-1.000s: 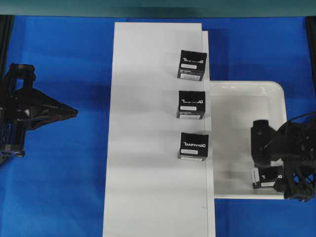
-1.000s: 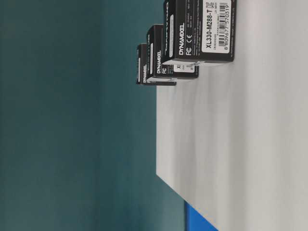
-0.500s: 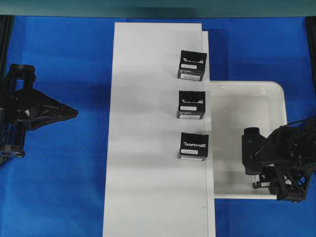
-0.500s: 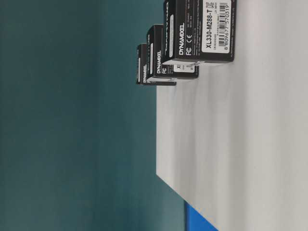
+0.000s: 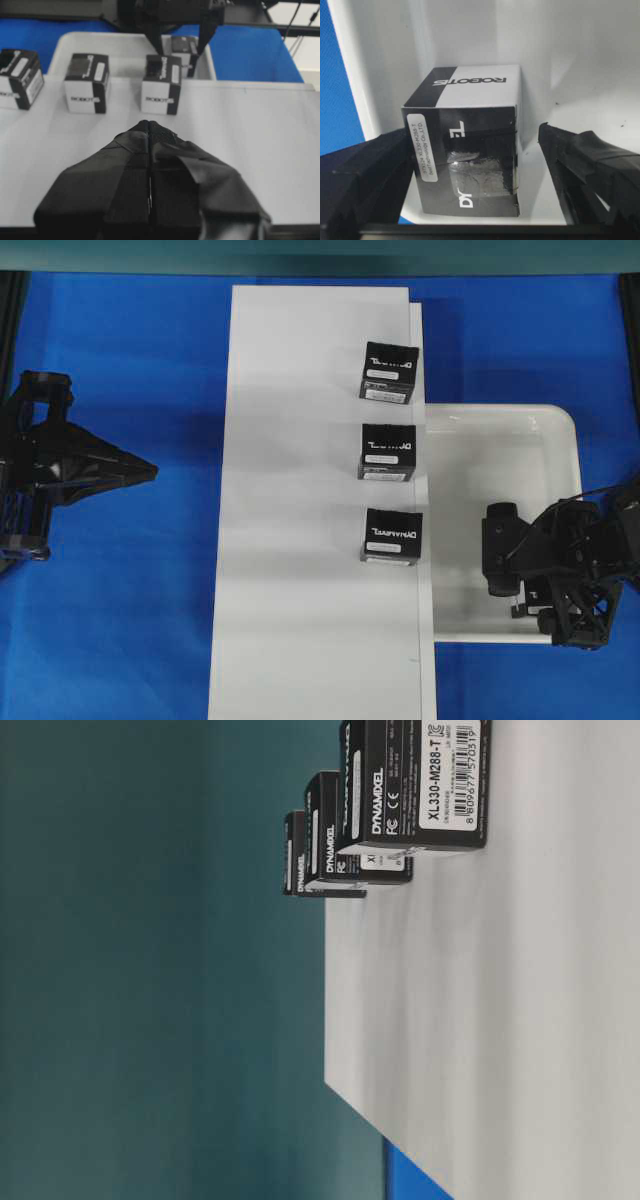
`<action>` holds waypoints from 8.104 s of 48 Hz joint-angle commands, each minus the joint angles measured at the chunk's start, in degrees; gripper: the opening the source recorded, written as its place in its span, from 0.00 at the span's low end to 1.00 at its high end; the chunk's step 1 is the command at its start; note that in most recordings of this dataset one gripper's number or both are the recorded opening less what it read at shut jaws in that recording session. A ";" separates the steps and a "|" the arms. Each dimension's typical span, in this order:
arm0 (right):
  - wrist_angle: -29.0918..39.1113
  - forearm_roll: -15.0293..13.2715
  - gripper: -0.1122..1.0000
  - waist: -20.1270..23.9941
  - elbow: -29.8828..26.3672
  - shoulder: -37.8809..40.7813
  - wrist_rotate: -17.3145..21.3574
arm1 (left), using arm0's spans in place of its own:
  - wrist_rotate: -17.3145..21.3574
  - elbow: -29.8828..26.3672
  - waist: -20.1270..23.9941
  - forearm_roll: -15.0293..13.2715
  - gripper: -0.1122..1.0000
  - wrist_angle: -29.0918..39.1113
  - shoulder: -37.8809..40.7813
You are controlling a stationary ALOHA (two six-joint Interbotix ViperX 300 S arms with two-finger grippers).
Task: Place the box from the white plastic tray onto the white base.
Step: 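Close the right gripper on the box, then lift the box and carry it left toward the white base, then lower the box onto the base below the row of boxes, then open the right gripper and raise it off the box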
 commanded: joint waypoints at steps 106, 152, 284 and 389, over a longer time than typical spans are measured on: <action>33.93 -1.49 0.65 -0.62 -39.55 -4.13 10.28 | -0.09 -1.85 -0.88 0.18 0.03 -0.35 0.35; 34.72 -3.69 0.65 0.35 -60.82 24.43 5.01 | 0.00 -2.02 -3.69 0.18 0.03 3.25 -2.64; 18.46 -5.63 1.00 2.81 -47.55 26.98 5.80 | -0.09 -2.29 -4.75 0.18 0.03 5.36 -4.57; 25.05 -10.28 0.99 3.87 -35.33 -9.49 5.01 | -7.73 -2.29 -4.75 0.18 0.03 10.37 -6.59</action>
